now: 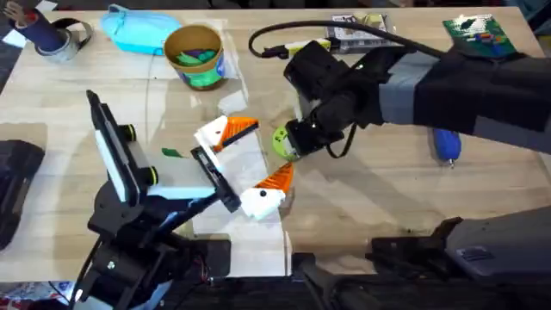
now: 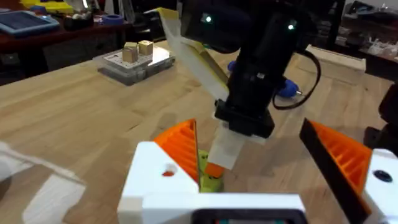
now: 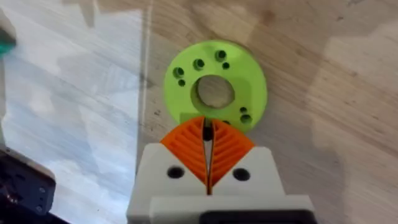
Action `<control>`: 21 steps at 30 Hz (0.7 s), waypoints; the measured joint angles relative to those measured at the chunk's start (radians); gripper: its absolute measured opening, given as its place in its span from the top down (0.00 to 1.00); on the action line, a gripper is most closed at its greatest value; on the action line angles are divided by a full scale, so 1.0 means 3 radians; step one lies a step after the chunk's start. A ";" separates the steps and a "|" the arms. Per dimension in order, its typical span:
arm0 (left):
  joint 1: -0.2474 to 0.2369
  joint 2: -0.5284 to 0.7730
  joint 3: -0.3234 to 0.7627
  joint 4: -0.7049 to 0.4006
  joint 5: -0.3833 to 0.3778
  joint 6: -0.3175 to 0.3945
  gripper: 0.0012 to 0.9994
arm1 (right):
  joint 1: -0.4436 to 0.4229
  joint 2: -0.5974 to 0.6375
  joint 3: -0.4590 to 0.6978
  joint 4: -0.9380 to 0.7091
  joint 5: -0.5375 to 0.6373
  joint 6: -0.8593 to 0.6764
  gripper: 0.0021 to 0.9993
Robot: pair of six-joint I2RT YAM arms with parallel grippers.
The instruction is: Pick up the gripper from the table and insert it into the empty holder that is missing its gripper. Then pick up a screw, insert it into the mounting hole, and use the screwdriver to tighten it. Finally, clean up the table by picking up the vegetable and placing it into the bucket.
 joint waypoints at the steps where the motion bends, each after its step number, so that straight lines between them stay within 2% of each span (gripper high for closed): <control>1: 0.0000 0.0000 0.0000 0.0000 0.0000 0.0001 0.01 | 0.0010 0.0000 0.0002 0.0000 0.0035 0.0014 1.00; 7: 0.0000 0.0000 0.0000 -0.0001 0.0001 0.0000 0.01 | -0.0026 0.0000 0.0015 0.0009 0.0255 0.0054 1.00; 18: 0.0000 0.0000 0.0000 -0.0001 0.0001 0.0001 0.01 | -0.0330 0.0000 0.0016 0.0022 0.0374 0.0098 1.00; 21: 0.0000 0.0000 0.0000 0.0000 0.0001 0.0001 0.01 | -0.0345 0.0000 0.0016 0.0014 0.0374 0.0108 0.94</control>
